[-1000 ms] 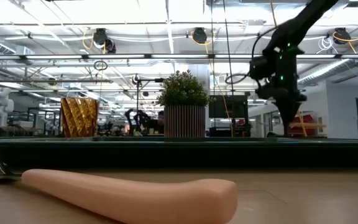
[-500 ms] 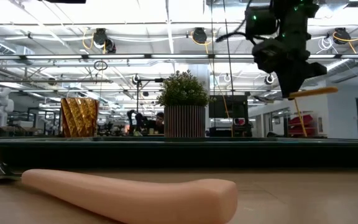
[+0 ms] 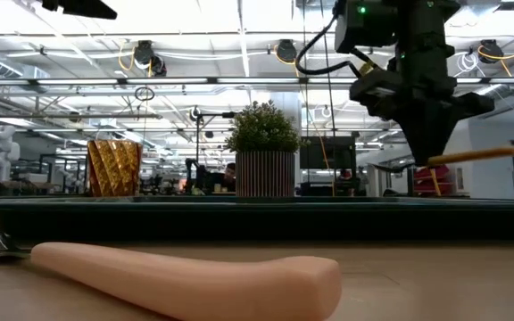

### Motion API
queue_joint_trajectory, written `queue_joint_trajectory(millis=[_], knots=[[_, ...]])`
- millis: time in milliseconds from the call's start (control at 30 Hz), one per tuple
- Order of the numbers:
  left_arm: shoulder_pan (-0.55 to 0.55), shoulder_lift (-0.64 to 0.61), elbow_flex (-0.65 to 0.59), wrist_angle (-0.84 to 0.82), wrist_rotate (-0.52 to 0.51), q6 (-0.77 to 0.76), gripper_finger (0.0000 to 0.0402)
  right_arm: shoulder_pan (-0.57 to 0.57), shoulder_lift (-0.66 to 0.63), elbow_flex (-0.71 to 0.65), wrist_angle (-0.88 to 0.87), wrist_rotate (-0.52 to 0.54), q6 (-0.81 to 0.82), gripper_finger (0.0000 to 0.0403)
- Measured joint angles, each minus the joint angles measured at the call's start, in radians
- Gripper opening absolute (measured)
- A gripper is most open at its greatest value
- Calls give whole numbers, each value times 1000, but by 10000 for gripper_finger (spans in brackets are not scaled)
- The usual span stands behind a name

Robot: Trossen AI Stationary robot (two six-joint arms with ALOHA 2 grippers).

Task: Pick and place plate/cup/fork/spoon on tray
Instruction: Put the spoon on the right side on the serving tray

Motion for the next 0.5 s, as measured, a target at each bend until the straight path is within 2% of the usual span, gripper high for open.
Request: queue_joint_trajectory(millis=[267, 500], knots=[[0, 0, 0, -61, 0, -39, 72, 75, 22, 1, 43, 99, 238, 23], [0, 0, 0, -75, 13, -52, 72, 99, 62, 1, 125, 122, 331, 23]])
